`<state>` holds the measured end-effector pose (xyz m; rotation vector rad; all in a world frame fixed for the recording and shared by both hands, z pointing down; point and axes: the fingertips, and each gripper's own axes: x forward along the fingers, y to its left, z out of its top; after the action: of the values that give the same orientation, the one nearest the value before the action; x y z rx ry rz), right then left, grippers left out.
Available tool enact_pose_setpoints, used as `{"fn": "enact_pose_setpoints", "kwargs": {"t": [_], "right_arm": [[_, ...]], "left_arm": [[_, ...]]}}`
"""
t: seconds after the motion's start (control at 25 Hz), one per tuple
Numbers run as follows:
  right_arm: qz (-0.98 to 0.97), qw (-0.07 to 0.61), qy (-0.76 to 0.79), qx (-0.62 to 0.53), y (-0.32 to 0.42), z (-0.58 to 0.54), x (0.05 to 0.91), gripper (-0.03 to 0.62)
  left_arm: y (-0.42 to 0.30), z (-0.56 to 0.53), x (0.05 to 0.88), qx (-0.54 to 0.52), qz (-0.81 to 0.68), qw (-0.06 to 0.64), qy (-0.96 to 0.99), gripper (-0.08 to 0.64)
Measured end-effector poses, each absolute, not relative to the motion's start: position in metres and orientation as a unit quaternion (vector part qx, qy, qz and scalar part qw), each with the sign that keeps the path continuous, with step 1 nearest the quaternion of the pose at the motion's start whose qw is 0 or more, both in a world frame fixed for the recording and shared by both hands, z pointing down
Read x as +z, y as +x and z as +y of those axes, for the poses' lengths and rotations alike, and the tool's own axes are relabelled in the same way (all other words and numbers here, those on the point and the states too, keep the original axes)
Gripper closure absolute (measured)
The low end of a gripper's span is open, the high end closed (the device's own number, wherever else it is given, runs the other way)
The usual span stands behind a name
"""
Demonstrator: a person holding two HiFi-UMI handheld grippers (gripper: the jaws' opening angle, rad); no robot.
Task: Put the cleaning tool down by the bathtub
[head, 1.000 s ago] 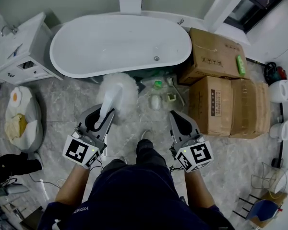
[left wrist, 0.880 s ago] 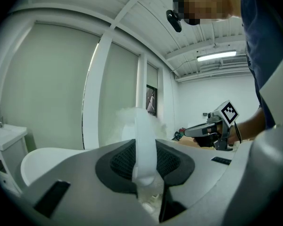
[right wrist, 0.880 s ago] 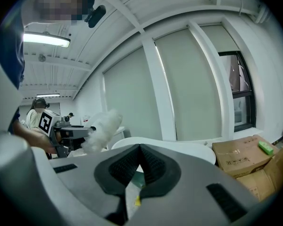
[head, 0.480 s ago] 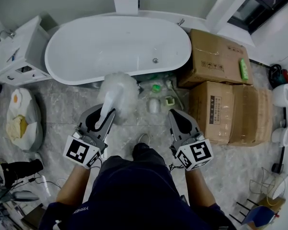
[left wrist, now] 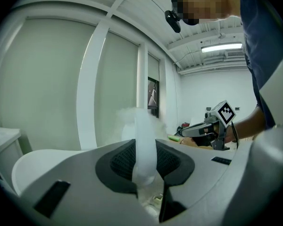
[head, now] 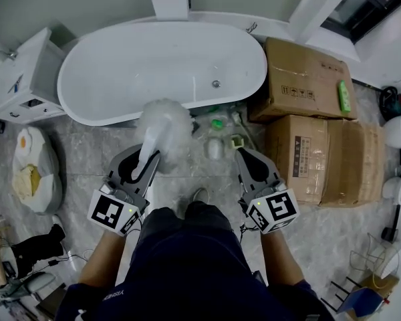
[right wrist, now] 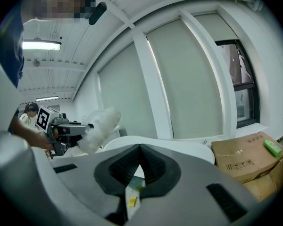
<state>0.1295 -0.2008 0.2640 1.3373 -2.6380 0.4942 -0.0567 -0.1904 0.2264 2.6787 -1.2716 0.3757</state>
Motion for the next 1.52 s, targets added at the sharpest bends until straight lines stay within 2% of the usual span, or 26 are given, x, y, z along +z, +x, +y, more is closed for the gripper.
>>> {"fn": "enact_pose_setpoints", "kwargs": {"t": [0.44, 0.84, 1.52], "right_arm": [[-0.854, 0.085, 0.478, 0.188, 0.138, -0.228, 0.298, 0.588], [-0.802, 0.094, 0.552, 0.207, 0.116, -0.239, 0.332, 0.588], [-0.776, 0.116, 0.572, 0.239, 0.123, -0.238, 0.507, 0.588]], "left_arm": [[-0.047, -0.232, 0.267, 0.146, -0.383, 0.101, 0.907, 0.453], [-0.062, -0.264, 0.321, 0.175, -0.304, 0.123, 0.928, 0.453], [-0.046, -0.263, 0.531, 0.236, -0.28, 0.178, 0.913, 0.453]]}}
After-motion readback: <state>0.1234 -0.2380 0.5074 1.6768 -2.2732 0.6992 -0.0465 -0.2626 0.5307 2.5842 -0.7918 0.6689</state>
